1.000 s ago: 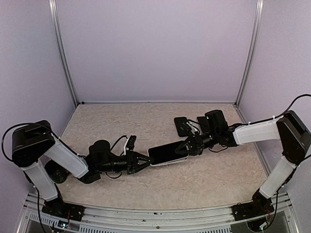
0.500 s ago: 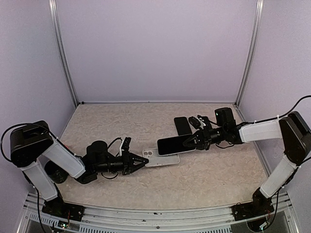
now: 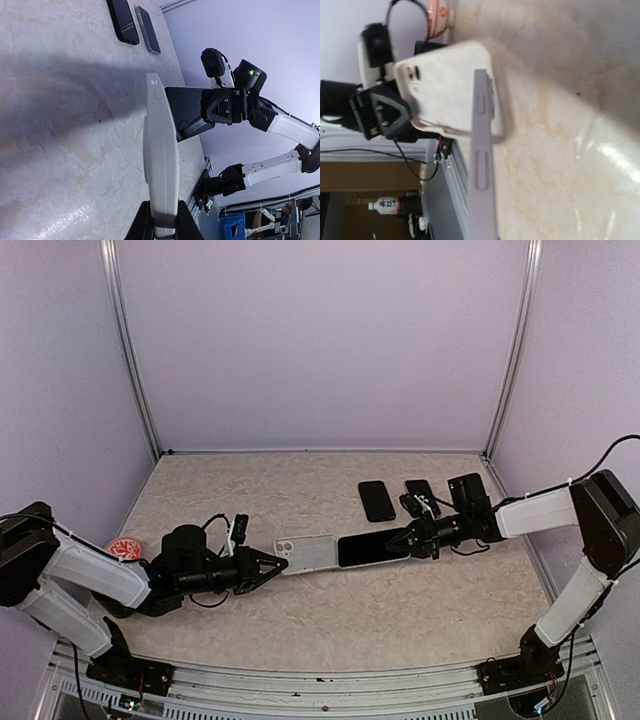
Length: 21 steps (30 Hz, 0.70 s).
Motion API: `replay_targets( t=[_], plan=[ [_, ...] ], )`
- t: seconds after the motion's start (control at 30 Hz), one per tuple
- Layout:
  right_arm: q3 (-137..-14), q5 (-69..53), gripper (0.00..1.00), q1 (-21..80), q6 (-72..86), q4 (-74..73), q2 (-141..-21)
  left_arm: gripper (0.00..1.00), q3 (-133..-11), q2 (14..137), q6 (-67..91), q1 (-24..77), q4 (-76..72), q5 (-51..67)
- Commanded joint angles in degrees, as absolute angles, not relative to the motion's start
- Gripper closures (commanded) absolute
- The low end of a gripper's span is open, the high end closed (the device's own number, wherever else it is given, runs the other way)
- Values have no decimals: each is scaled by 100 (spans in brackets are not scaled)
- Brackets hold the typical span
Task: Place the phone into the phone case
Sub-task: Place the phone at the center of the board.
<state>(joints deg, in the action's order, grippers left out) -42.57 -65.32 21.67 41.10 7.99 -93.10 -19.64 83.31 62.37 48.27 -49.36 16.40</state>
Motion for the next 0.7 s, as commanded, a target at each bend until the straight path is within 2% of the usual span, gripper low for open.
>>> replay_targets(
  t=[0.0, 0.27, 0.67],
  plan=[
    [-4184, -6483, 100, 2023, 3982, 853, -9435, 94, -1981, 7691, 5727, 4781, -3904, 927],
    [-4052, -6412, 100, 1934, 3982, 975, -9790, 94, -2043, 6894, 5485, 4725, -2973, 371],
    [-4127, -6160, 100, 1935, 3848, 732, -10315, 94, -1968, 6898, 5658, 4658, -3279, 594]
  ],
)
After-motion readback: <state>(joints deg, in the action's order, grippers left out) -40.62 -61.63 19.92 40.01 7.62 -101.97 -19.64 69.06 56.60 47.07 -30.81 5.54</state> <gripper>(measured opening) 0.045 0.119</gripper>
